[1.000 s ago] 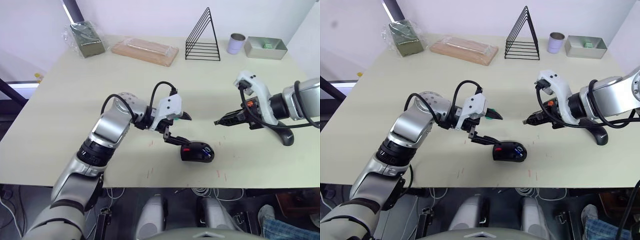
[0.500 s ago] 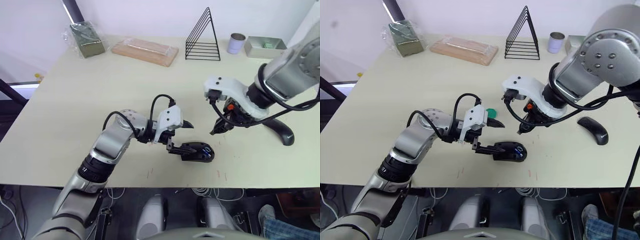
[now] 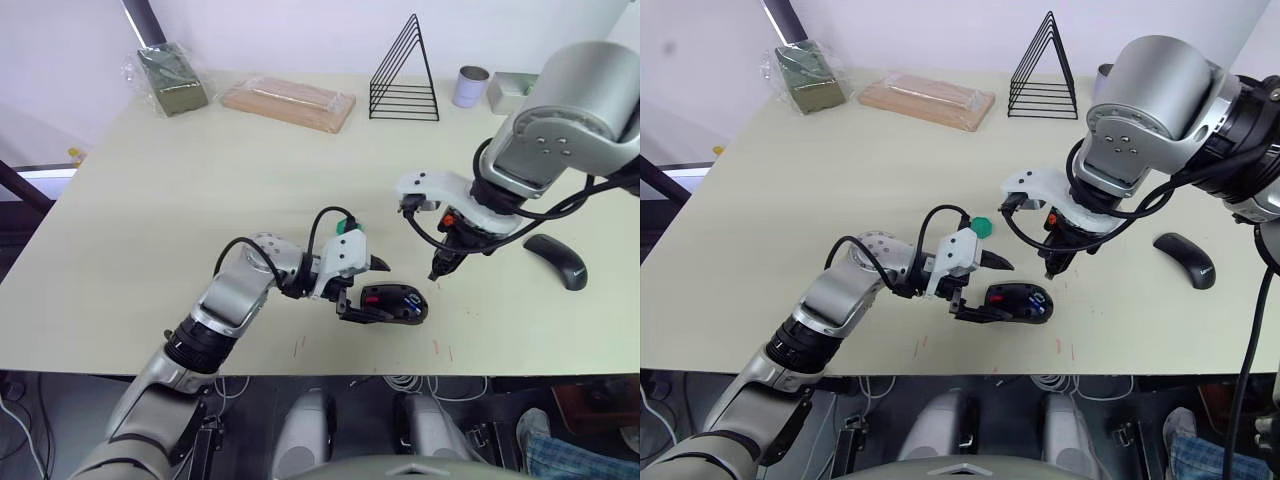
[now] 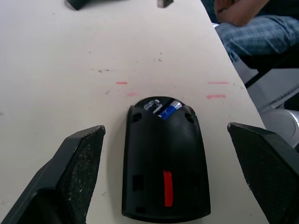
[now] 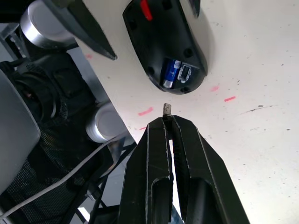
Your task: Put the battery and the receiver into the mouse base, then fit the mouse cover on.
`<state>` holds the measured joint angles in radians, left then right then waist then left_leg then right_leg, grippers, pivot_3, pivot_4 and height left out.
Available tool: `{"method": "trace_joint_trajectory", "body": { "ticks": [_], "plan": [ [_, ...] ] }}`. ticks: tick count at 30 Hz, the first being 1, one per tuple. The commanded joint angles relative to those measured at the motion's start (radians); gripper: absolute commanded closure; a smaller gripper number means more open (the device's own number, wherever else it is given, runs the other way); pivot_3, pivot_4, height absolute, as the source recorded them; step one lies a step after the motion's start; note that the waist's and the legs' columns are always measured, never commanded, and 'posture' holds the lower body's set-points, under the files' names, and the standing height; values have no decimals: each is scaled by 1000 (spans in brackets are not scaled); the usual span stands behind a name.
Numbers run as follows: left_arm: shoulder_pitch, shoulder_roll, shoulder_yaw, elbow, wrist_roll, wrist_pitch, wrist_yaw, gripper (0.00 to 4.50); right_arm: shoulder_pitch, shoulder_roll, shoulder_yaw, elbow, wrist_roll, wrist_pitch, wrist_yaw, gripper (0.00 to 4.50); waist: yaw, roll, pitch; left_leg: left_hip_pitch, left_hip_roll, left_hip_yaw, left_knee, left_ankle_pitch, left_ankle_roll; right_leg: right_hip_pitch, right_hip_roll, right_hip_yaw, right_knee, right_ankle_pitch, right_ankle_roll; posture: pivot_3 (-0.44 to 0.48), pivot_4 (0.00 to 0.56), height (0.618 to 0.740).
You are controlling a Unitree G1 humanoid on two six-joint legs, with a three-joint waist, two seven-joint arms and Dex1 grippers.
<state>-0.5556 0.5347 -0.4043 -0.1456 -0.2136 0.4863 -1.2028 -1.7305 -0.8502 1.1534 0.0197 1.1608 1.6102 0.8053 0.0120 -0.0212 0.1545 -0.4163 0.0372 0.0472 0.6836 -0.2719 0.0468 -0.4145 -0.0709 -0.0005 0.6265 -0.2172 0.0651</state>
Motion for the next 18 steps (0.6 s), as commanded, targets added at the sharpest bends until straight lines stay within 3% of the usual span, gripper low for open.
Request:
{"method": "trace_joint_trajectory", "body": {
  "ticks": [1, 18],
  "plan": [
    [-10, -6, -19, -9, 22, -37, 4, 28, 7, 11, -32, 10, -30, 4, 13, 4500, -1, 0, 0, 0, 0, 0, 0, 0, 0, 0, 0, 0, 0, 0, 0, 0, 150, 740],
    [-28, -49, -88, 86, 115, -123, 6, 28, 50, 52, -65, 37, -61, 4, 21, 4500, -1, 0, 0, 0, 0, 0, 0, 0, 0, 0, 0, -1, 1, 0, 0, 0, 150, 740]
  ]
}}
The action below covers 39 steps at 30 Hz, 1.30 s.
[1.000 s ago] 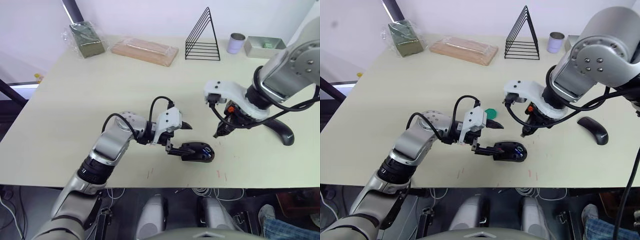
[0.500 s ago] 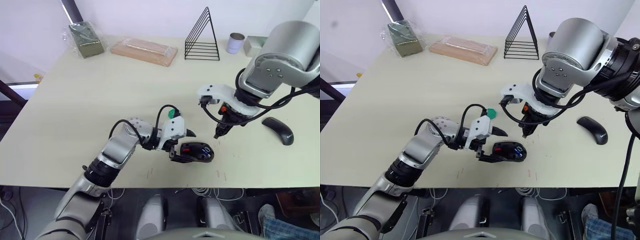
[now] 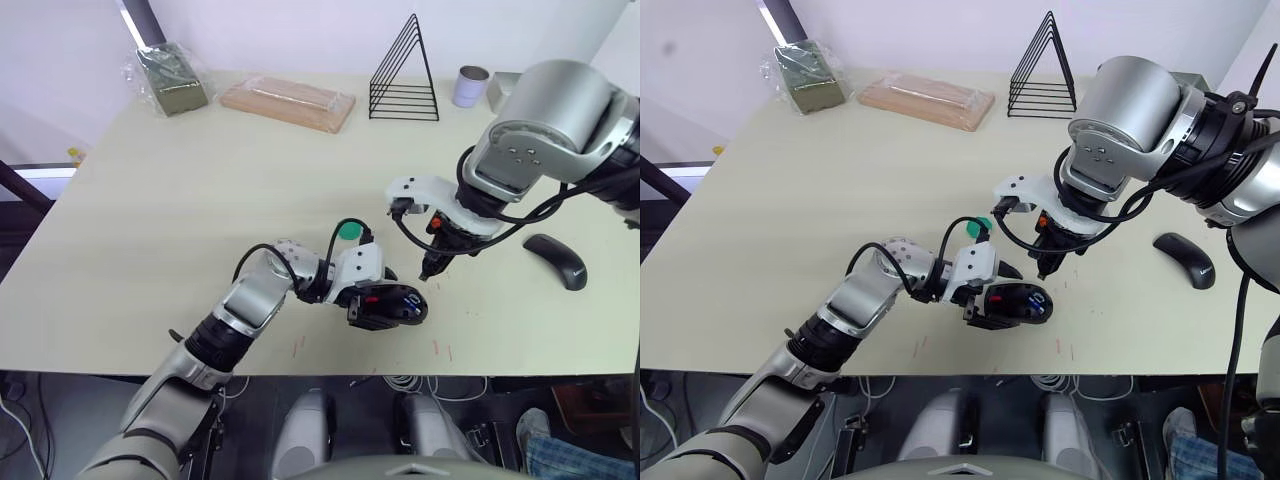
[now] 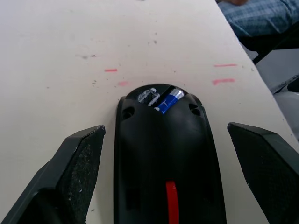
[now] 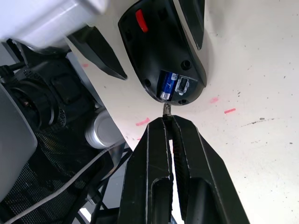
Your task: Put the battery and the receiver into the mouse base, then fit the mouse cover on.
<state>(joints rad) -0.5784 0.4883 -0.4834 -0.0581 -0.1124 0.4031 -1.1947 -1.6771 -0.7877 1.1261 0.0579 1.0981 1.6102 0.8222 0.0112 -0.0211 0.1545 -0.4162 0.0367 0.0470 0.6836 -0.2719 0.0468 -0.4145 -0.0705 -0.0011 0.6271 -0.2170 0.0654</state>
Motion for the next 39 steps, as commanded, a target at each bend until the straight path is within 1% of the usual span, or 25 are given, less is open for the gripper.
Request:
{"method": "trace_joint_trajectory", "body": {
  "ticks": [1, 6, 13, 28, 29, 30, 31, 32, 39],
  "plan": [
    [-4, -5, -11, 3, 18, -46, -3, 28, -2, -11, -39, -1, 3, 4, 3, 4500, 0, 0, 0, 0, 0, 0, 0, 0, 0, 0, 0, 0, 0, 0, 0, 0, 150, 740],
    [-16, -27, -22, 33, 36, -71, -3, 28, 5, -17, -43, -3, 22, 4, -8, 4500, 1, 0, 0, 0, 0, 0, 0, 0, 0, 0, 0, 0, 0, 0, 0, 0, 150, 740],
    [-27, -32, -32, 72, 57, -113, -15, 28, 14, -26, -47, -8, 46, 4, -28, 4500, 0, 0, 0, 0, 0, 0, 0, 0, 0, 0, 0, 0, 0, 0, 0, 0, 150, 740],
    [-44, -39, -27, 100, 62, -122, -19, 28, 29, -30, -64, -5, 85, 4, -75, 4500, 0, 0, 0, 0, 0, 0, 0, 0, 0, 0, 0, 0, 0, 0, 0, 0, 150, 740],
    [-43, -40, -29, 102, 64, -123, -17, 547, 30, -31, -65, -5, 88, 4, -78, 4500, 0, 0, 0, 0, 0, 0, 0, 0, 0, 0, 0, 0, 0, 0, 0, 0, 150, 740],
    [-42, -41, -29, 101, 64, -121, -17, 801, 32, -32, -65, -6, 91, 4, -81, 4500, 0, 0, 0, 0, 0, 0, 0, 0, 0, 0, 0, 0, 0, 0, 0, 0, 150, 740],
    [-42, -42, -29, 99, 63, -118, -16, 1303, 34, -33, -66, -7, 95, 4, -84, 4500, 1, 0, 0, 0, 0, 0, 0, 0, 0, 0, 0, 0, 0, 0, 0, 0, 150, 740],
    [-41, -42, -29, 97, 64, -117, -16, 1589, 36, -35, -66, -9, 100, 4, -88, 4500, 1, 0, 0, 0, 0, 0, 0, 0, 0, 0, 0, 0, 0, 0, 0, 0, 150, 740],
    [-40, -42, -28, 89, 71, -103, -7, 1610, 58, -35, -75, -2, 122, 4, -130, 4500, 1, 0, 0, 0, 1, 0, 0, 0, 0, 0, 0, 0, 0, 0, 0, 0, 150, 740]
  ]
}}
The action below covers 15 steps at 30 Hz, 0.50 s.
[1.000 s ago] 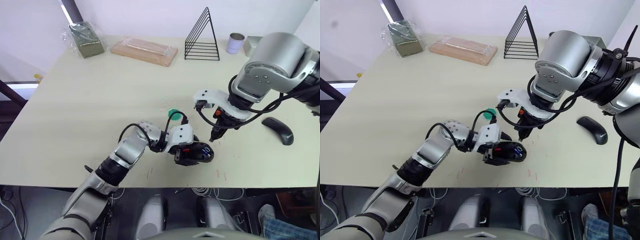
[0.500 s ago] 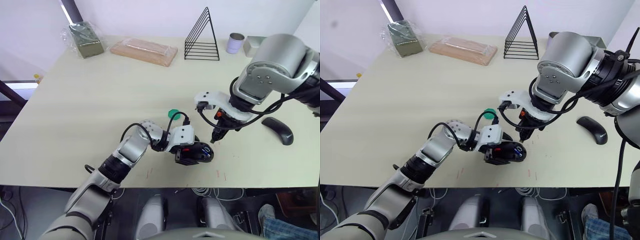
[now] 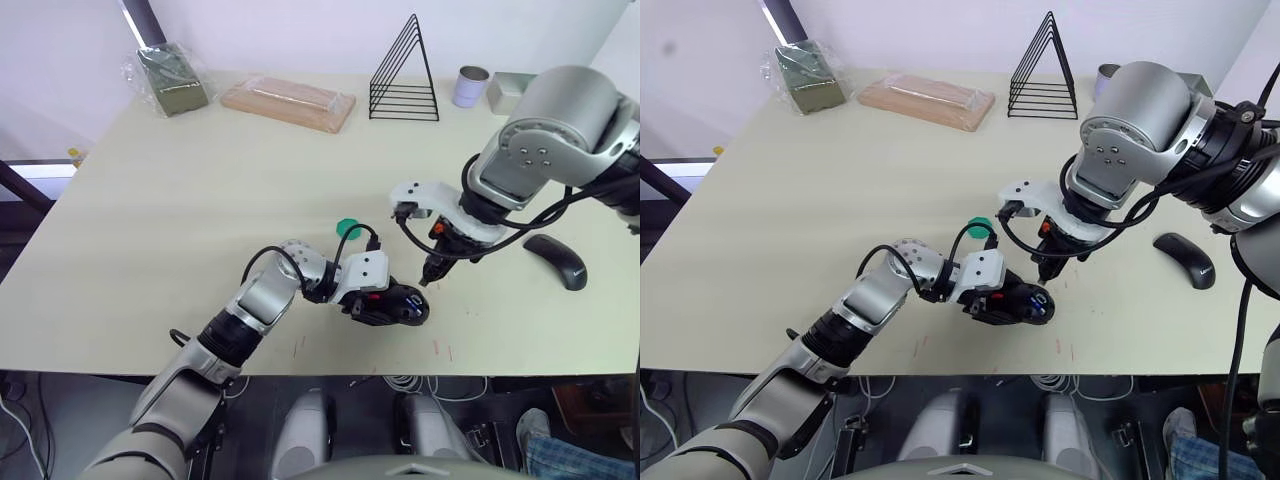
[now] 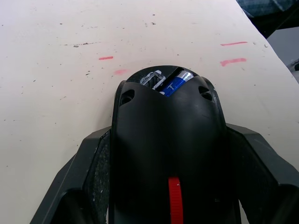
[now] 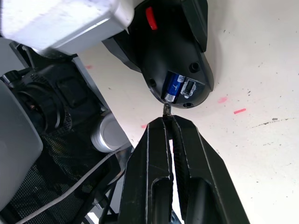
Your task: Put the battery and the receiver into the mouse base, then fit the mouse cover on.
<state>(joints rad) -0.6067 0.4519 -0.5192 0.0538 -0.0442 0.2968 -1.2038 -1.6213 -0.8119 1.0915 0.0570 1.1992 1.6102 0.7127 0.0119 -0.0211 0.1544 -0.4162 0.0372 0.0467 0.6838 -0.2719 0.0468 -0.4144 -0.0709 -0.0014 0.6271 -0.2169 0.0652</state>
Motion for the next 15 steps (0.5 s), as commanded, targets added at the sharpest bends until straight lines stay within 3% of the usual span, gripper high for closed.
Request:
{"method": "trace_joint_trajectory", "body": {
  "ticks": [1, 15],
  "plan": [
    [-12, -6, 8, -22, 5, 4, 3, 1610, 9, -10, -43, 2, 27, 4, -36, 4500, 0, 0, 0, 0, 0, 0, 0, 0, 0, 0, 0, 0, 0, 0, 0, 0, 150, 740],
    [2, -28, -3, -67, 32, 108, 62, 1610, 110, 10, -93, 43, 147, 4, -258, 4500, 0, 0, 0, 0, 0, 0, 0, 0, 0, 0, 0, 0, 0, 0, 0, 0, 150, 740]
  ]
}}
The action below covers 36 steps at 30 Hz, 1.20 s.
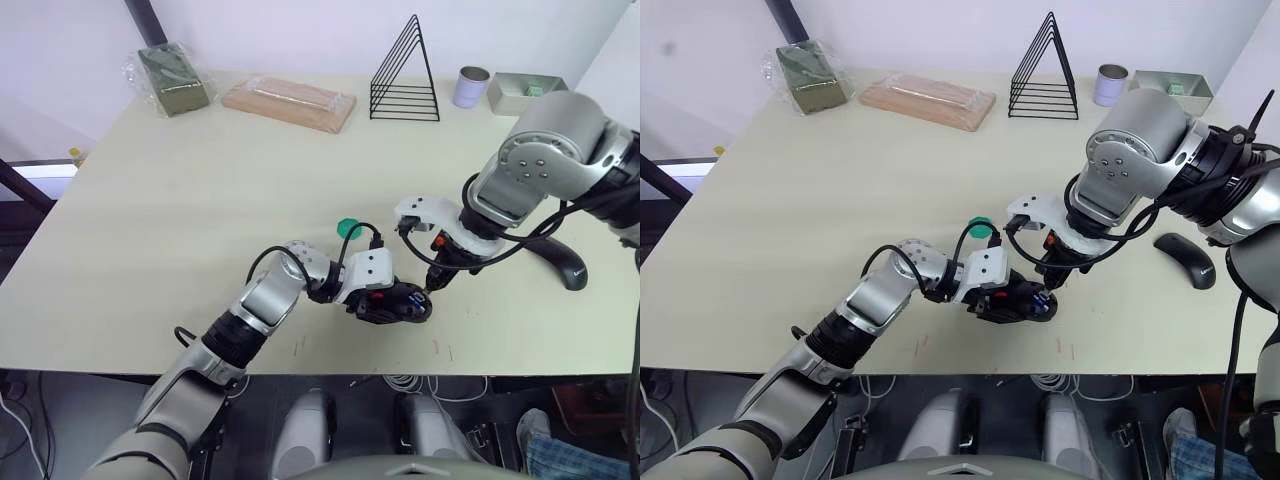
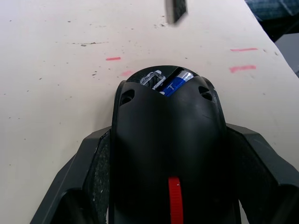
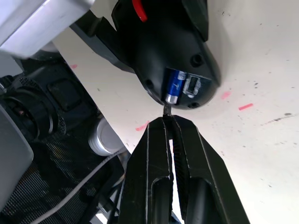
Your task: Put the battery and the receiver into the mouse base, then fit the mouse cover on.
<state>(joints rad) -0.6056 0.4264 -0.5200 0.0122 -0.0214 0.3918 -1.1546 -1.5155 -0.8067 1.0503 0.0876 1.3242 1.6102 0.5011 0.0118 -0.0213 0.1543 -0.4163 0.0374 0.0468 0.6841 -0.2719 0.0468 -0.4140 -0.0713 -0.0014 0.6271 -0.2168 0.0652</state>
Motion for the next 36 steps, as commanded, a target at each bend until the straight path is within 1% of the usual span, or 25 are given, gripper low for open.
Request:
{"method": "trace_joint_trajectory", "body": {
  "ticks": [1, 5, 10, 29, 36],
  "plan": [
    [2, -2, -2, -28, 10, 16, 15, 1610, 11, 8, -57, 15, 26, 4, -62, 4500, 0, 0, 0, 0, 0, 0, 0, 0, 0, 0, 0, 0, 0, 0, 0, 0, 150, 740],
    [3, -7, -6, -30, 17, 23, 28, 1610, 44, 31, -84, 31, 29, 4, -124, 4500, 0, 0, 0, 0, 0, 0, 0, 0, 0, 0, 0, 0, 0, 0, 0, 0, 150, 740],
    [7, -7, -7, -37, 21, 39, 39, 1610, 66, 41, -101, 44, 40, 4, -166, 4500, 0, 0, 0, 0, 0, 0, 0, 0, 0, 0, 0, 0, 0, 0, 0, 0, 150, 740],
    [21, -10, -13, -47, 21, 48, 53, 1610, 140, 57, -152, 48, 79, 4, -283, 4500, 0, 0, 0, 0, 0, 0, 0, 0, 0, 0, 0, 0, 0, 0, 0, 0, 150, 740],
    [25, -7, -13, -46, 21, 43, 53, 1610, 155, 62, -166, 56, 67, 4, -300, 4500, 0, 0, 0, 0, 0, 0, 0, 0, 0, 0, 0, 0, 0, 0, 0, 0, 150, 740]
  ]
}}
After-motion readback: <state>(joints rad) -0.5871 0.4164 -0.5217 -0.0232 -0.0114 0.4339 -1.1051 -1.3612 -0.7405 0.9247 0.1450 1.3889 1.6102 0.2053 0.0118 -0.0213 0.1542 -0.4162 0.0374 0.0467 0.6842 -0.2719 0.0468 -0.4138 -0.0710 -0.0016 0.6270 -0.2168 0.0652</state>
